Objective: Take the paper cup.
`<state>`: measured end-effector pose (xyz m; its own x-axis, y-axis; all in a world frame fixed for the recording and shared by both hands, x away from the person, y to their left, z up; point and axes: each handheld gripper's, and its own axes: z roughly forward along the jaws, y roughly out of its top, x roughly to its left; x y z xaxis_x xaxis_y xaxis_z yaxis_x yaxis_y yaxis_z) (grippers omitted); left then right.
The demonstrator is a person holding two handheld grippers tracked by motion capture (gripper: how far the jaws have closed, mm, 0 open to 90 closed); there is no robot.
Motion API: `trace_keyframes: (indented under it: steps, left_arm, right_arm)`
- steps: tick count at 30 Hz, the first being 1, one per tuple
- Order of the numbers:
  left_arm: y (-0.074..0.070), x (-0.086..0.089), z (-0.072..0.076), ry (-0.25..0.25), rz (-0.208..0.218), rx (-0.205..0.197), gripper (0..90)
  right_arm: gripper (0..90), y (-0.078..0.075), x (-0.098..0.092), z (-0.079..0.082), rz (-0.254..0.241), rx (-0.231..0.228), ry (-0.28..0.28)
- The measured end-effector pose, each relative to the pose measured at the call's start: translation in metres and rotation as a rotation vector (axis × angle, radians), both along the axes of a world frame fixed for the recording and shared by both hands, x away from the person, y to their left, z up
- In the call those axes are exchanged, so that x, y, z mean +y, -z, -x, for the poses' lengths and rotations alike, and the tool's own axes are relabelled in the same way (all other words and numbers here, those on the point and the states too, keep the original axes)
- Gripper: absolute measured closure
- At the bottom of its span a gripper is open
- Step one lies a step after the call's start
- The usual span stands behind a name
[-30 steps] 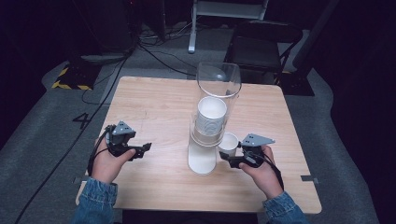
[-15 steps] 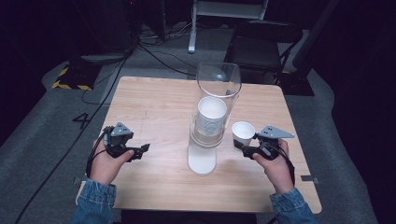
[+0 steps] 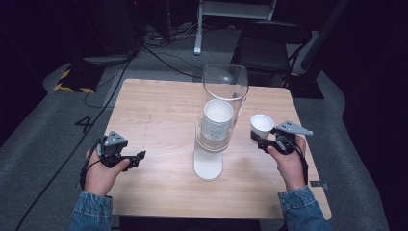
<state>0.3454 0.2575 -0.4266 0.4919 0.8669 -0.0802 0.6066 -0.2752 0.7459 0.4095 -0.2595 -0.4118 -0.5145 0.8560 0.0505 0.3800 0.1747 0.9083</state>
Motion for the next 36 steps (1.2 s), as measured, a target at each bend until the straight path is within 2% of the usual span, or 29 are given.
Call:
trace_keyframes:
  steps: [3, 4, 6, 8, 13, 19, 26, 30, 36]
  left_arm:
    - [0.001, 0.002, 0.002, -0.006, -0.005, 0.002, 20.3]
    - [0.002, 0.004, 0.004, -0.015, -0.001, 0.004, 20.3]
    - [0.002, 0.006, 0.006, -0.019, -0.004, 0.008, 20.3]
    - [0.003, 0.009, 0.008, -0.03, -0.004, 0.008, 20.3]
    - [0.004, 0.013, 0.011, -0.037, -0.009, 0.011, 20.6]
    - [0.007, 0.013, 0.012, -0.04, -0.009, 0.023, 20.8]
    - [0.009, 0.011, 0.01, -0.036, -0.008, 0.024, 20.8]
    - [0.01, 0.011, 0.009, -0.031, -0.014, 0.031, 20.8]
    - [0.01, 0.01, 0.009, -0.033, -0.01, 0.032, 20.8]
  right_arm:
    - [30.7, 0.001, 0.0, -0.004, -0.005, -0.007, 0.021]
    - [30.6, 0.003, -0.001, -0.009, -0.01, -0.016, 0.059]
    - [30.6, 0.004, -0.001, -0.011, -0.014, -0.02, 0.071]
    - [30.6, 0.009, -0.005, -0.021, -0.015, -0.026, 0.107]
    - [30.6, 0.016, -0.008, -0.03, -0.01, -0.021, 0.136]
    - [30.2, 0.026, -0.01, -0.044, -0.016, -0.049, 0.18]
    - [30.1, 0.044, -0.012, -0.057, 0.017, -0.027, 0.204]
    - [30.2, 0.054, -0.012, -0.061, 0.049, 0.012, 0.215]
    - [30.0, 0.064, -0.014, -0.065, 0.066, 0.044, 0.22]
